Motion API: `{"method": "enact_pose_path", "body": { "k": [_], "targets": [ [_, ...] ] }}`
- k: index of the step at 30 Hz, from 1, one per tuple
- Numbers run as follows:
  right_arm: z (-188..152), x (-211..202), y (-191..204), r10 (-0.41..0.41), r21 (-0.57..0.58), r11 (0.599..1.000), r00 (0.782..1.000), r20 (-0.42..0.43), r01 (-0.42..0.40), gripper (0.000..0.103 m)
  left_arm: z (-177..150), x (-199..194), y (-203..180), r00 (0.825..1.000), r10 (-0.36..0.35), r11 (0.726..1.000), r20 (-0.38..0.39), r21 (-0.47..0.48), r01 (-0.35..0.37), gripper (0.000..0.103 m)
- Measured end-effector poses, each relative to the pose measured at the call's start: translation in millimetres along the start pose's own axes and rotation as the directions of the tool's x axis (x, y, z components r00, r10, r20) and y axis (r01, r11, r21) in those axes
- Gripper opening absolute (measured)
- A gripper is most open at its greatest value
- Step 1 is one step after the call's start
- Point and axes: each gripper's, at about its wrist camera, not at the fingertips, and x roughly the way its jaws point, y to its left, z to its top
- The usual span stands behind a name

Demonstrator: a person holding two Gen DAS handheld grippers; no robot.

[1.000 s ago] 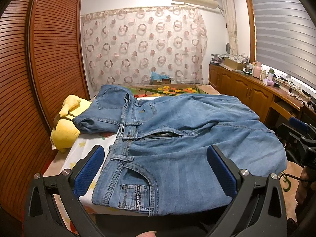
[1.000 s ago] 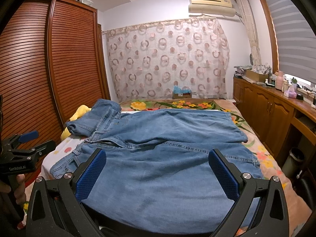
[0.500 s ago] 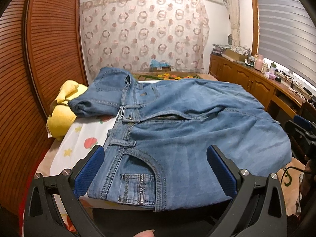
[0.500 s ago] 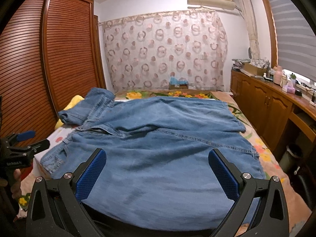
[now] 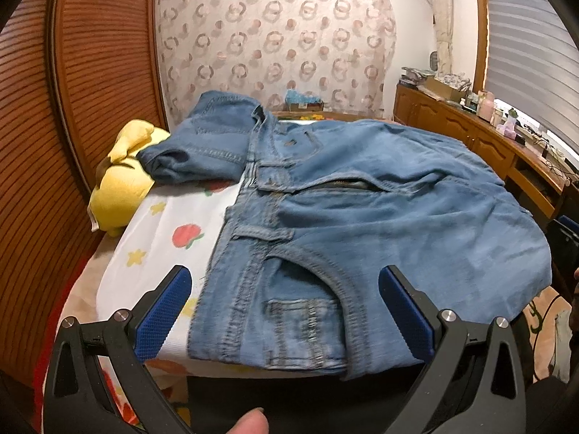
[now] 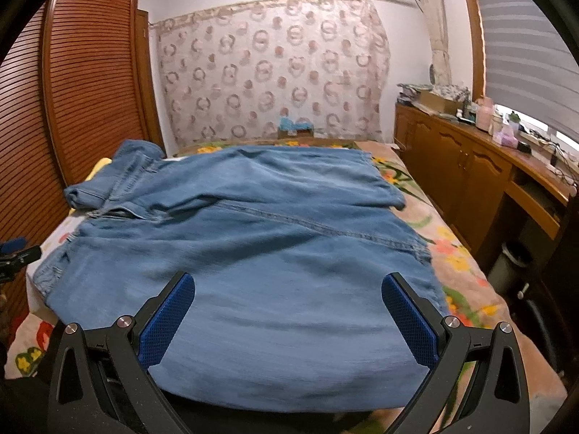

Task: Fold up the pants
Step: 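Close the left gripper on the jeans waistband while the right gripper moves toward the leg hem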

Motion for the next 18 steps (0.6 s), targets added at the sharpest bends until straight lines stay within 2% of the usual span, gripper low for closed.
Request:
{"method": "enact_pose_path", "body": {
  "k": [7, 10, 12, 18],
  "targets": [
    [4, 1, 12, -0.027, 0.004, 1.000, 0.999, -0.029, 0.028, 0.103, -13, 7, 36, 0.999, 0.022, 0.999, -0.027, -0.032, -0.022, 0.103],
    [4, 1, 15, -0.030, 0.008, 1.000, 0.999, -0.041, 0.030, 0.103, -18, 11, 46, 0.999, 0.015, 0.999, -0.046, -0.039, -0.017, 0.094],
    [3, -1, 17, -0.030, 0.009, 0.999, 0.998, -0.050, 0.031, 0.102, -23, 14, 50, 0.998, 0.001, 0.999, -0.061, -0.044, -0.004, 0.081],
    [3, -5, 12, -0.025, 0.018, 0.999, 0.995, -0.091, 0.027, 0.099, -41, 19, 58, 0.996, -0.028, 0.998, -0.088, -0.056, 0.023, 0.064]
  ]
}}
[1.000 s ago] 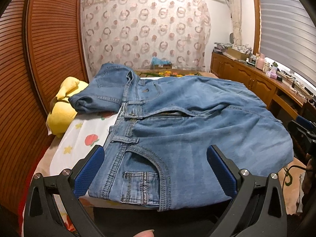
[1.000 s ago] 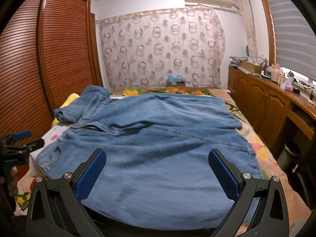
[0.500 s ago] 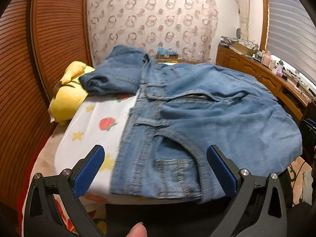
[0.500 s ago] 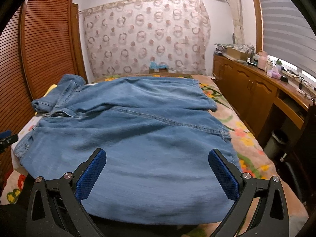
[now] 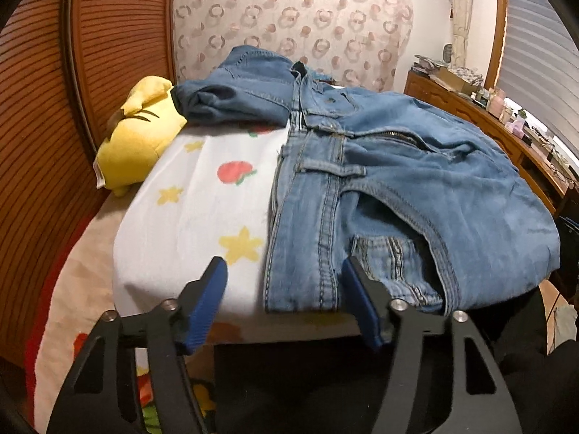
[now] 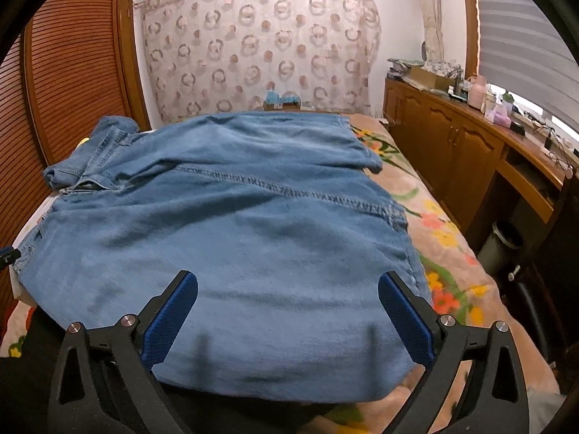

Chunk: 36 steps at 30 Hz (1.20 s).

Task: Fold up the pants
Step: 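Close the left gripper on the jeans waistband while the right gripper moves toward the leg hem, then grasp the jeans leg hem with the right gripper while the left holds the waistband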

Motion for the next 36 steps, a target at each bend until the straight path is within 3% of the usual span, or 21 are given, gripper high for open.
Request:
{"method": "enact_pose_path", "body": {
  "k": [9, 13, 18, 26, 36],
  "targets": [
    [5, -6, -26, -0.020, 0.042, 0.999, 1.000, -0.020, 0.021, 0.098, -5, 1, -7, 0.999, -0.043, 0.999, 0.001, 0.031, 0.043, 0.043],
    [2, -9, -34, -0.018, 0.059, 0.998, 0.999, -0.029, 0.020, 0.096, -4, 1, -7, 0.999, -0.045, 0.998, -0.003, 0.043, 0.045, 0.042],
    [2, -13, -41, -0.025, 0.062, 0.998, 0.999, -0.044, 0.028, 0.091, -3, -4, -13, 0.998, -0.066, 0.996, 0.012, 0.059, 0.065, 0.020],
    [-3, -22, -66, -0.027, 0.133, 0.991, 0.998, -0.055, 0.034, 0.090, 6, -21, -23, 0.995, -0.068, 0.994, 0.079, 0.087, 0.061, 0.017],
    [-6, -17, -78, 0.077, 0.221, 0.974, 0.993, -0.093, -0.054, 0.087, 17, -31, -31, 0.992, -0.074, 0.992, 0.102, 0.106, 0.063, 0.017]
  ]
}}
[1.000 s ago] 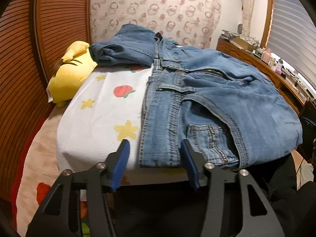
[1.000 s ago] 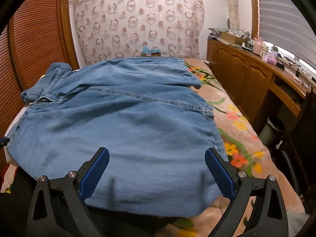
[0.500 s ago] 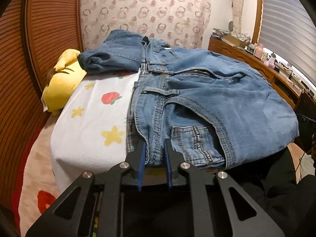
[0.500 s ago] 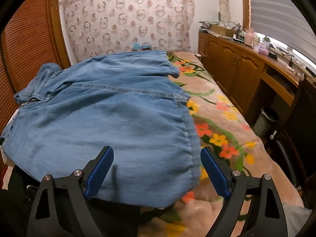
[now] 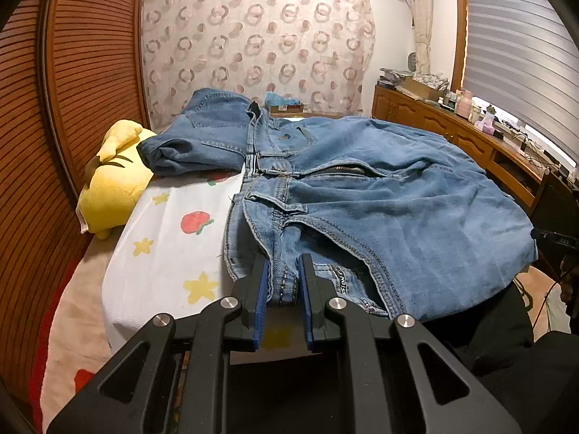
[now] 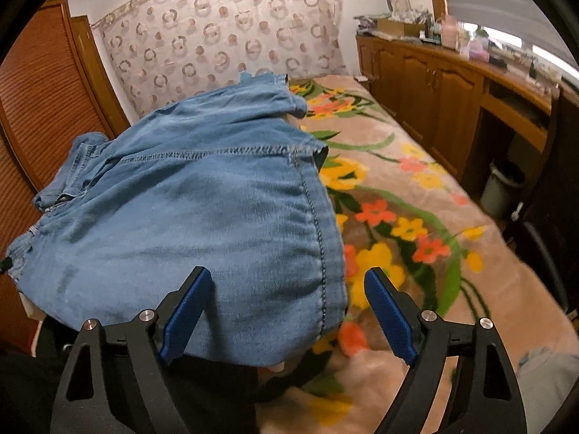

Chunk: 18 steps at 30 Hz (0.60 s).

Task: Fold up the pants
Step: 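Grasp the jeans leg hem with the right gripper while the left holds the waistband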

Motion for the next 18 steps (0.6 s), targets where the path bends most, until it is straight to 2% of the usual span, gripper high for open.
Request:
{"method": "enact_pose_path", "body": {
  "k": [7, 12, 15, 17, 18],
  "targets": [
    [2, 0, -30, 0.128, 0.112, 0.986, 0.992, -0.007, -0.126, 0.087, -1, 3, 1, 1.000, 0.001, 1.000, -0.015, -0.007, -0.001, 0.017],
    [2, -1, -43, 0.179, 0.154, 0.972, 0.984, -0.003, -0.177, 0.084, -1, 3, 2, 1.000, 0.006, 1.000, -0.014, -0.010, -0.006, 0.017],
    [5, -4, -45, 0.200, 0.158, 0.968, 0.980, -0.007, -0.196, 0.069, 3, 4, 2, 1.000, 0.014, 1.000, -0.011, -0.020, -0.014, 0.017],
    [9, -10, -44, 0.200, 0.141, 0.970, 0.980, -0.003, -0.198, 0.051, 8, 1, 0, 1.000, 0.012, 1.000, 0.009, -0.011, -0.012, 0.017],
    [12, -9, -42, 0.187, 0.129, 0.974, 0.982, -0.003, -0.185, 0.047, 9, -1, -1, 1.000, 0.009, 1.000, 0.017, -0.010, -0.009, 0.017]
  ]
}}
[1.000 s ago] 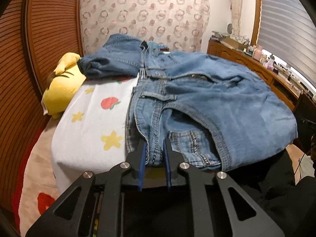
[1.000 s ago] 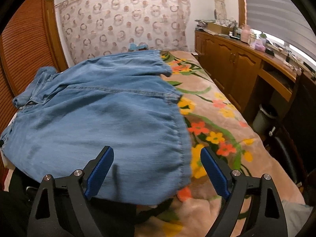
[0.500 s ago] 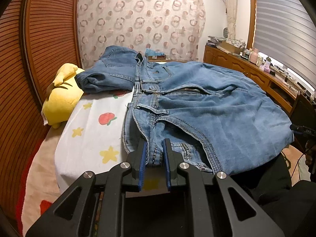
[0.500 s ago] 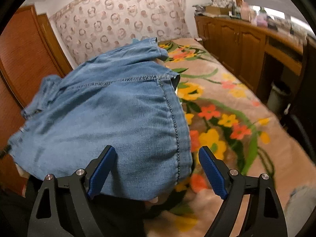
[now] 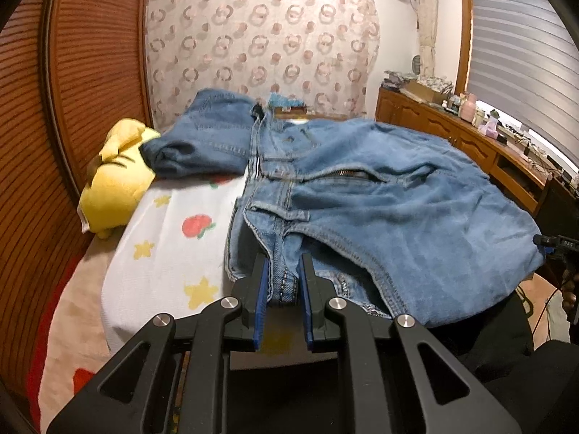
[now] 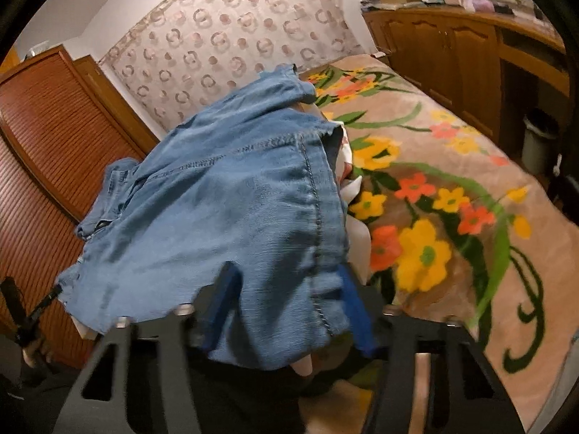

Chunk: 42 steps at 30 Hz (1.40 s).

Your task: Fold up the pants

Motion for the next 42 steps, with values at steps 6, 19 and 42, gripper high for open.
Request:
{"method": "enact_pose_path", "body": {
  "k": [6, 19, 42],
  "targets": [
    [2, -14, 5, -0.019, -0.042, 0.999, 1.000, 0.016, 0.020, 0.019, 13, -8, -9, 0.999, -0.017, 1.000, 0.046, 0.022, 0.016, 0.017],
    [35, -44, 40, 0.004, -0.197, 0.980, 0.988, 0.152, 0.027, 0.011, 59, -18, -20, 0.988, -0.026, 0.998, 0.154, 0.054, 0.017, 0.017],
    [122, 22, 77, -0.050, -0.355, 0.927, 0.976, 0.210, 0.124, 0.010, 148, 49, 0, 0.987, 0.002, 0.999, 0.161, 0.041, -0.009, 0.015]
  ]
}}
